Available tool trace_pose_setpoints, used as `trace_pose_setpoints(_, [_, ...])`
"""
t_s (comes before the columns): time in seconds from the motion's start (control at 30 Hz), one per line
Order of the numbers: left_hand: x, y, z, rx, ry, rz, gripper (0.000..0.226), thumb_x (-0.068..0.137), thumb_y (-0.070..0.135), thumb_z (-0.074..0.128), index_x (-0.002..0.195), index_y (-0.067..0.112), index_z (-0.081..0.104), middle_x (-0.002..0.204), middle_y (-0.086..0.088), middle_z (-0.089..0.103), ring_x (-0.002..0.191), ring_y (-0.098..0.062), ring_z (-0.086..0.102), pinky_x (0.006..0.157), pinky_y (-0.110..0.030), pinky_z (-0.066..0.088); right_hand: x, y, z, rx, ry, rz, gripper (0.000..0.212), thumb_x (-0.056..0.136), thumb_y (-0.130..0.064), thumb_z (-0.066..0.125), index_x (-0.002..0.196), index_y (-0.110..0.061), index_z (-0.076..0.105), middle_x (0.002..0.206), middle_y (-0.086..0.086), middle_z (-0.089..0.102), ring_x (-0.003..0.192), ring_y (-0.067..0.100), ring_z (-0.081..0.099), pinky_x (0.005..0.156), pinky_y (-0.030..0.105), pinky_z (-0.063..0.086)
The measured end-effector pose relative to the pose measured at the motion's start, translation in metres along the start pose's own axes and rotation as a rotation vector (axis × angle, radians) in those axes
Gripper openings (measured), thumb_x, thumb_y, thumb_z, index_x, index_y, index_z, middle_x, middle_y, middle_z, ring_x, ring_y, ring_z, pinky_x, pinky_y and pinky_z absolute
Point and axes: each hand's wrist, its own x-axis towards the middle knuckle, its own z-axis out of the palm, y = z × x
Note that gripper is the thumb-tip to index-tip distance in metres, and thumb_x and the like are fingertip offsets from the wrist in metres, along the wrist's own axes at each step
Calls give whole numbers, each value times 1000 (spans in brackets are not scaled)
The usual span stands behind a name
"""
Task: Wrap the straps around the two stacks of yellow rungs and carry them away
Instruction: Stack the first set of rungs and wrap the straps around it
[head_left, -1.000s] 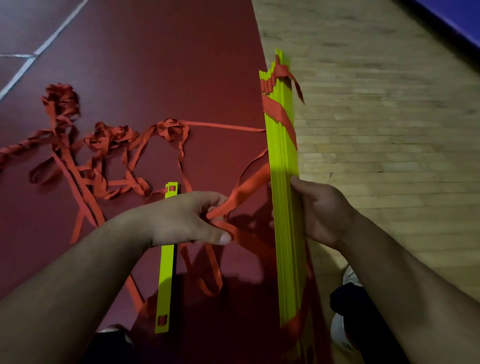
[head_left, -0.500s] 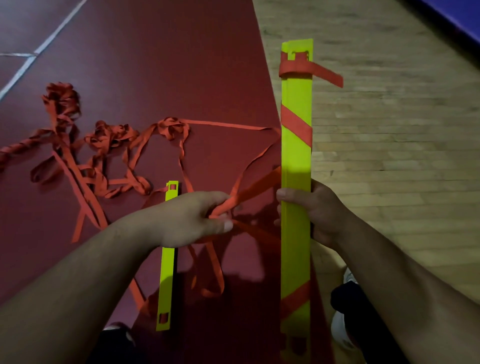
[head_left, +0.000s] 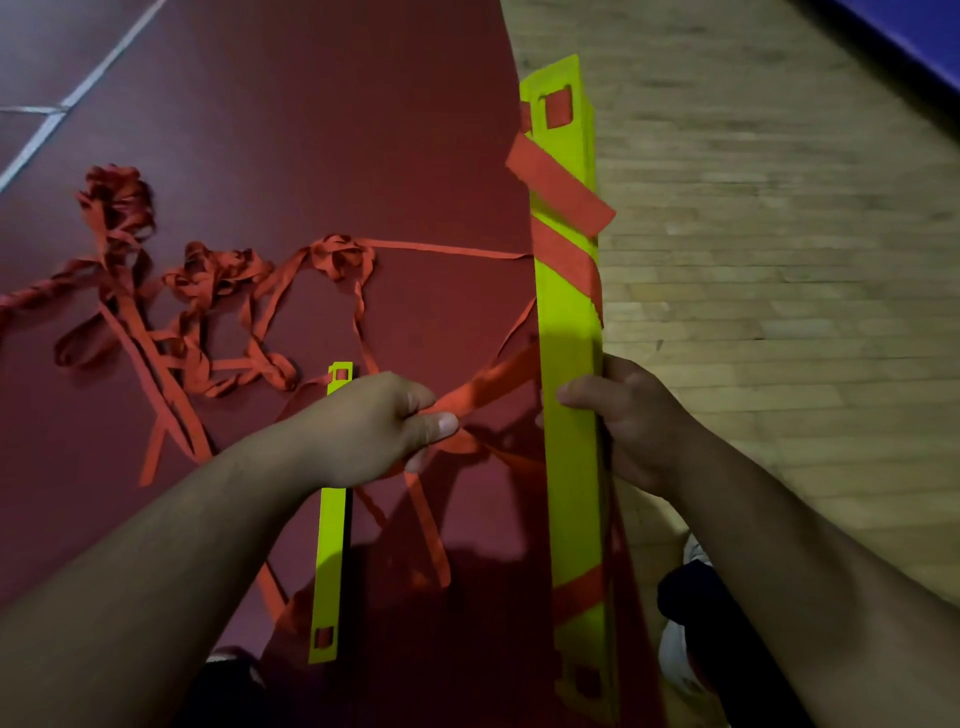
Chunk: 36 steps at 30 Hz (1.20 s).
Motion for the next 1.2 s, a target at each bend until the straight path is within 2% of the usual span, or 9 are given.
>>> trace_pose_setpoints(0.1, [0,1,-1,-69,-5,14,47,98,38,58,59,12,63,44,0,45,40,-9,40,47,-25,34,0,3,1,12,-49,-20,42,70,-13,61,107,5,63,96,28,69,84,39,69,76,51,56])
trace_pose_setpoints(0.23, [1,-1,2,-77,-3,15,49,99,38,58,56,15,59,53,-13,58,47,-19,52,54,-31,42,0,-2,1,-19,9,-48,21,66,-16,64,81,-2,65,73,17,64,63,28,62,62,37,51])
trace_pose_setpoints(0.37, [1,0,3,-96,-30,-8,37,102,24,55,66,17,58,48,10,49,46,-3,42,50,-17,33,-2,-9,-2,219,-120,65,46,78,-38,56,104,-1,61,85,18,60,76,31,58,78,44,48])
trace_pose_setpoints(0.5, [1,-5,0,-99,19,-22,34,102,25,55,71,17,67,48,14,53,48,-6,48,53,-25,40,-3,-8,0,270,-145,16,54,88,-40,46,119,2,56,91,21,59,80,32,58,76,46,52])
trace_pose_setpoints(0.67, [0,-1,1,-126,9,40,42,103,26,53,64,16,61,52,6,46,48,-8,42,51,-23,35,-4,-8,-3,170,-69,-76,50,70,-35,73,107,-4,61,87,19,58,74,31,61,73,53,57])
trace_pose_setpoints(0.8, [2,3,6,-140,-25,81,42,104,25,51,62,18,50,53,9,43,51,-7,37,52,-21,32,-3,-8,-2,7,-58,-73,38,68,-23,77,102,-14,65,74,-1,65,71,19,63,86,62,52])
trace_pose_setpoints(1.0, [1,15,15,-158,-71,105,40,104,26,50,65,18,51,53,10,42,49,-4,35,53,-24,31,2,4,2,-140,104,-209,38,65,-25,83,100,-13,74,102,19,74,99,38,70,93,58,54])
trace_pose_setpoints(1.1, [2,17,16,-144,-43,119,42,104,27,50,64,16,54,51,8,41,46,-5,35,50,-23,30,2,4,4,-203,214,-308,31,70,-28,86,98,-20,74,95,4,76,94,25,73,91,53,56])
trace_pose_setpoints(1.2, [3,17,15,-123,-37,99,47,104,30,50,60,15,56,47,3,41,41,-6,33,47,-23,29,2,1,6,-273,353,-402,38,67,-44,88,96,-27,70,87,-12,75,87,3,71,83,28,57])
